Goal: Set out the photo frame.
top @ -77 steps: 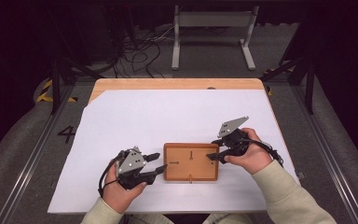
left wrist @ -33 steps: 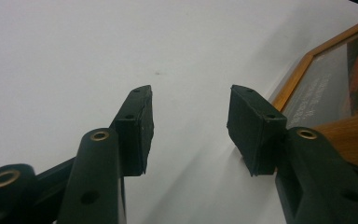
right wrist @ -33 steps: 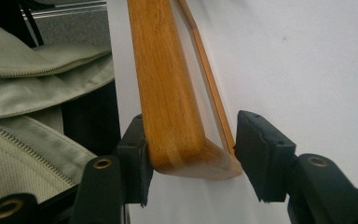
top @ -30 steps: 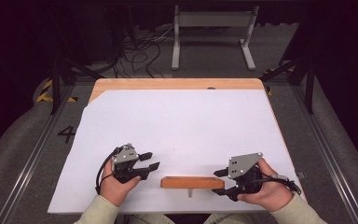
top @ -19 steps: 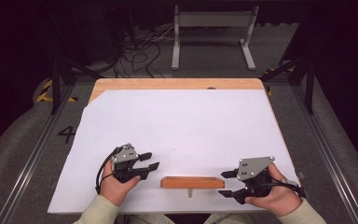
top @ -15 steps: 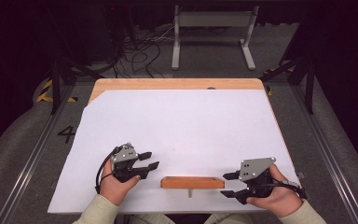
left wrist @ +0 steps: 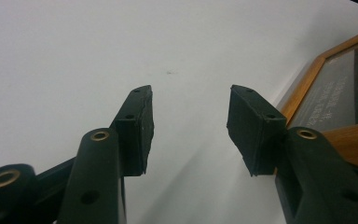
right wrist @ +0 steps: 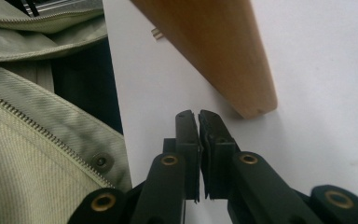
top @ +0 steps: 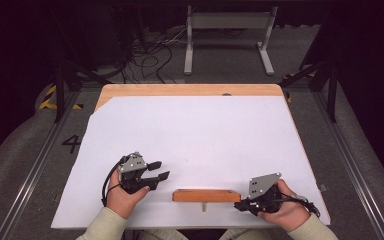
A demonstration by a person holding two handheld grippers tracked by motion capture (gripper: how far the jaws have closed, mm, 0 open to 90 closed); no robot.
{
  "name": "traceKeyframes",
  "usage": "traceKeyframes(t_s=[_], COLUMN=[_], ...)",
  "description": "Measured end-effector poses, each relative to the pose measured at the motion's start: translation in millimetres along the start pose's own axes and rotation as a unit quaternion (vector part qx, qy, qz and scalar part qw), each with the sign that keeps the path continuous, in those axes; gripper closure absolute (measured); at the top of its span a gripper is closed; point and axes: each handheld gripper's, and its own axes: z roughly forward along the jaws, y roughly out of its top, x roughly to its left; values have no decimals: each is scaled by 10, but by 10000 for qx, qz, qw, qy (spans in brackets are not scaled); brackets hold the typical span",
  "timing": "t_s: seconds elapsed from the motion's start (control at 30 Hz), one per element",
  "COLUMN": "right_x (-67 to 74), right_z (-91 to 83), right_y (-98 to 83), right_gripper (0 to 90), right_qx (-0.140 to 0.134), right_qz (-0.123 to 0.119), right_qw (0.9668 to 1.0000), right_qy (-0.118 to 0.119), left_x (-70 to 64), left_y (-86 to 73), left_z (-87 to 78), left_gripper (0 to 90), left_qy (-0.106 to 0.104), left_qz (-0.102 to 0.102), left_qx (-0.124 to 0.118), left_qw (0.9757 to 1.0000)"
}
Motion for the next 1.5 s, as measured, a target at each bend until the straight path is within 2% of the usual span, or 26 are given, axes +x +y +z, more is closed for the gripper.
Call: traceKeyframes(t_s=[0.17,0.33,0.43,0.67,0.73,1.3,1.5], right_x=[-13,-27,-51,-90,-144,-401,-525], right_z=[97,114,107,119,119,226,292], right_y=[-13,-10,-4,10,32,268,376], right_gripper=[900,900,900,900,900,900,900], right_qx=[-44,-127,-231,-215,-312,-548,-655], right_qz=[19,73,202,376,475,691,833], right_qw=[10000,9999,9995,9989,9982,9942,9921], right_qy=[88,5,-83,-175,-211,-618,-669], left_x=[-5,-2,8,18,17,41,46], left_y=[2,1,5,-1,-3,-26,-23], left_z=[5,2,-7,-21,-23,-60,-65], left_gripper=[511,511,510,510,509,507,507], left_qy=[-8,4,10,38,43,79,81], left_qz=[4,11,28,-14,-10,-62,-53], left_qx=[-15,-1,1,-40,-38,-49,-56], left_qw=[10000,10000,10000,10000,10000,9999,9999])
